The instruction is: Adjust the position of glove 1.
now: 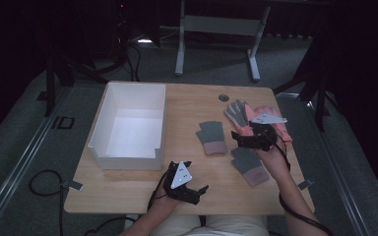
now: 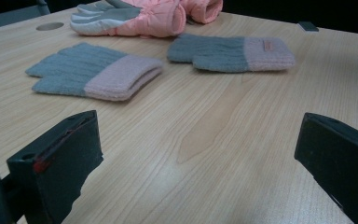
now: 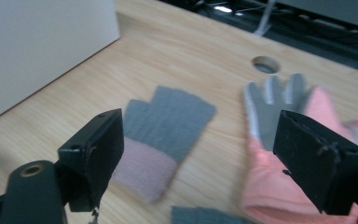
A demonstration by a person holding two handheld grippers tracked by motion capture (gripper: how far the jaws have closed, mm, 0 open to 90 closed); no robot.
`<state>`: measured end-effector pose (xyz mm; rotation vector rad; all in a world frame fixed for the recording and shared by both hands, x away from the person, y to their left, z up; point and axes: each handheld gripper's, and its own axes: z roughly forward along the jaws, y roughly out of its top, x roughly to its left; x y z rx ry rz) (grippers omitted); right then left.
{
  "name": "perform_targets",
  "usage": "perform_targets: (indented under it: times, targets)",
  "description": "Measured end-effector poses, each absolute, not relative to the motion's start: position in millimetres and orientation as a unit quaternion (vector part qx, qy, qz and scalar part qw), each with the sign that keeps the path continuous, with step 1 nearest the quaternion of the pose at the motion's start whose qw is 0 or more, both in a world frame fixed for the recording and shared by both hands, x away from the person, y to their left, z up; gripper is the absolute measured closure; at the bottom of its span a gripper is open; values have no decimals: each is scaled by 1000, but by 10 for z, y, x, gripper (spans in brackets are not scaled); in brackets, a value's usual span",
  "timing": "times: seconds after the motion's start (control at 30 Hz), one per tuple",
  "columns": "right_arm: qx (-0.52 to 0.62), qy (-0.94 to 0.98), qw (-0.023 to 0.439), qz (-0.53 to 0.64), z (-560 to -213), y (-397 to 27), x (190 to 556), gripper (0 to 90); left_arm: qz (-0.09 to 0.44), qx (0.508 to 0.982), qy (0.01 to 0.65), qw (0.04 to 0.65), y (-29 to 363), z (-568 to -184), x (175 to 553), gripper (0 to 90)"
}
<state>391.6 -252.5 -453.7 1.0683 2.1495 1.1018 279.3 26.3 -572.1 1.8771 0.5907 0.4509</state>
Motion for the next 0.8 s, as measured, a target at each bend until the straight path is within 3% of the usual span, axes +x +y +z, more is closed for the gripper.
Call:
perform_targets:
  times: [0.77, 0.8]
  targets:
    - [363, 835, 210, 357, -5106, -2035, 4367, 459, 194, 787, 245, 532, 265, -5720, 2785, 0]
    - [361, 840, 203, 351, -5149, -1989, 4433, 513, 195, 787, 244, 532, 263, -5721, 2777, 1]
